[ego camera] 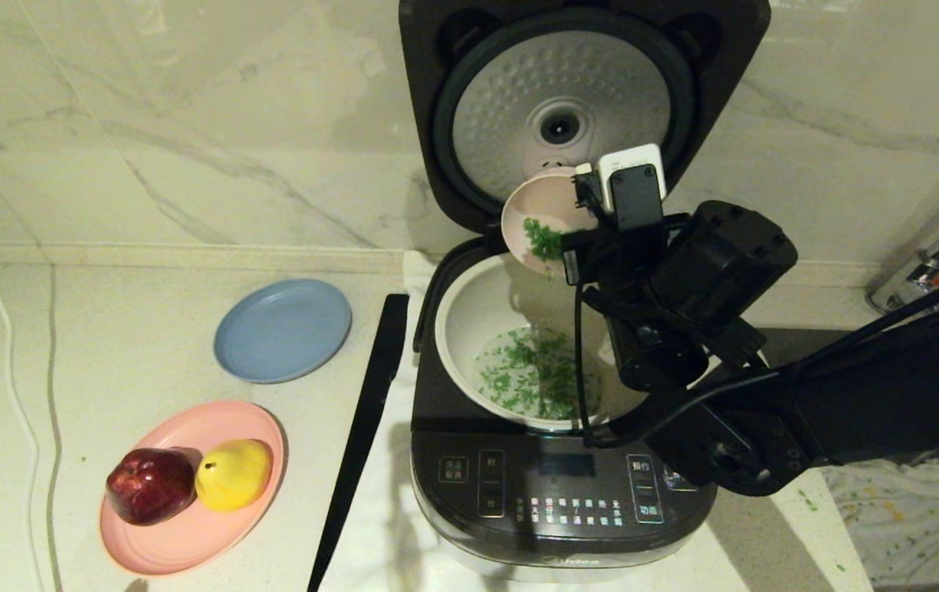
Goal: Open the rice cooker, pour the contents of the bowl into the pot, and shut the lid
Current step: Pour the water from the bowl into the rice cooker
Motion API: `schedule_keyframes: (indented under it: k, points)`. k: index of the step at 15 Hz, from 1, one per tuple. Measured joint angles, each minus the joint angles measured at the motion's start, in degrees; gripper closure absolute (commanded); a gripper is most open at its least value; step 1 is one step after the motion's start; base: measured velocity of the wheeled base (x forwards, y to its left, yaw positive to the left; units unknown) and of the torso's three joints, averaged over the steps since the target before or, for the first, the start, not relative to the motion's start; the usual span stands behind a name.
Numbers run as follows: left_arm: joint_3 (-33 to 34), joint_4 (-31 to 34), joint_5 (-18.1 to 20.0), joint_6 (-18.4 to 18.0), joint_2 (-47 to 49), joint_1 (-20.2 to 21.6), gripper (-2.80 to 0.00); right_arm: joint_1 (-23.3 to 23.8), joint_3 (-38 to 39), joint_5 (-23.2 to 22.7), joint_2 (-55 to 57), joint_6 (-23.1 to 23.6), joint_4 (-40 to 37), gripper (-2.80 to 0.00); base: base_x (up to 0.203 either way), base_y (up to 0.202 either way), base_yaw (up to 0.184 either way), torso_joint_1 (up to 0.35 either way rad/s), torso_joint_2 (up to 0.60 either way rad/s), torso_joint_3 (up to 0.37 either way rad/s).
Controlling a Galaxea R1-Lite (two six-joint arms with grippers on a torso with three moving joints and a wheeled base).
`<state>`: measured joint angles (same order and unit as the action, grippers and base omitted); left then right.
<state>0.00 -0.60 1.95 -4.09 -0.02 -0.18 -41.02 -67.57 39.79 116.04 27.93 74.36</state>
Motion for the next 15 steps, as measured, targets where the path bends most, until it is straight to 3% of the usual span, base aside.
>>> schedule_keyframes:
  k: [15]
  points:
    - [0.0, 0.0, -0.05, -0.01, 0.0, 0.0, 0.0, -1.36, 2.7, 0.15, 0.63, 2.47, 4.69, 0.0, 0.0, 0.0, 0.0, 0.0, 0.0, 0.0]
